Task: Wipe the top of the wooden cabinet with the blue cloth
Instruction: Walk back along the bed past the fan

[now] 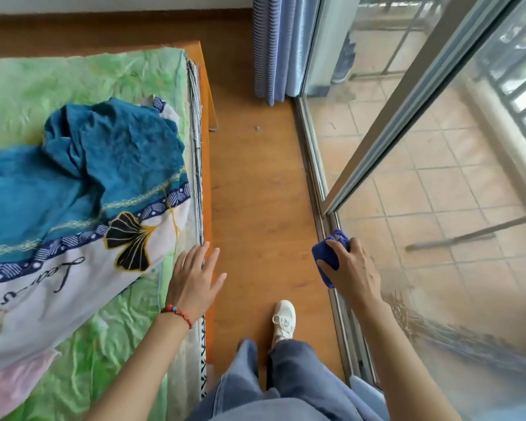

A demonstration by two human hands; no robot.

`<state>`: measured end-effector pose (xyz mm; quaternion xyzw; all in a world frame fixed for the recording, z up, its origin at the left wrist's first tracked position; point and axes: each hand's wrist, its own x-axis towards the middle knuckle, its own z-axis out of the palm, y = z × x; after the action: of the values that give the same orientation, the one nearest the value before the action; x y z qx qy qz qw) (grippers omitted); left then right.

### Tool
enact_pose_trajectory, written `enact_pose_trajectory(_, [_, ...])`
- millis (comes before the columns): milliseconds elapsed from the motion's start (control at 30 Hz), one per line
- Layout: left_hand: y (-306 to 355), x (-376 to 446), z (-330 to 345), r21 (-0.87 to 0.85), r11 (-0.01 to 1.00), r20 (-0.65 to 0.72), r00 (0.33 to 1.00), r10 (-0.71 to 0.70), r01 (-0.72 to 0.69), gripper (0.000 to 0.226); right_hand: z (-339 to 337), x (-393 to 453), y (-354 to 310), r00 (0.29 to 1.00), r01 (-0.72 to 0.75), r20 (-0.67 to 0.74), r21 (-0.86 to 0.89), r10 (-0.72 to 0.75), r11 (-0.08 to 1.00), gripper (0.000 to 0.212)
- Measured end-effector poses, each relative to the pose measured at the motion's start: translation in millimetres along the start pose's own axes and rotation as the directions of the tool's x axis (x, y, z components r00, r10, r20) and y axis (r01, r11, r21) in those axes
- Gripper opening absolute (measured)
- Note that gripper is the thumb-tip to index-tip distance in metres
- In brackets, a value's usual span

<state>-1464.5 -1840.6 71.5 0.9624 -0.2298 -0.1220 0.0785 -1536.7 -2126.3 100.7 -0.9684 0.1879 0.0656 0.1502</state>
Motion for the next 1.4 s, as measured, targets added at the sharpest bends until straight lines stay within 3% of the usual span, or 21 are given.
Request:
enact_pose_trajectory(367, [10, 143, -49, -0.009, 0.997, -0.094, 0.993, -0.071, 0.071, 0.056, -47, 169, 1, 0.997, 0.066, 0.033, 0.020, -0.066, 0.998, 0.044])
enact_pose_trajectory(600, [-46, 271, -74, -0.031, 0.996, -0.107, 0.991, -0.081, 0.078, 0.058, -56, 303, -48, 0.994, 0.103, 0.024, -0.032, -0.103, 0.994, 0.046])
enact_pose_trajectory(833, [-110, 398, -140, -0.026, 0.999, -0.154, 0.987, -0.040, 0.037, 0.059, -92, 423, -118, 0.990, 0.131, -0.057, -0.013, -0.132, 0.991, 0.040])
enact_pose_trajectory(1400, [-183, 695, -226, 0.003, 0.995, -0.223, 0.970, -0.095, 0.098, 0.058, -138, 757, -184, 0.967, 0.233, -0.106, 0.000, -0.232, 0.972, 0.040])
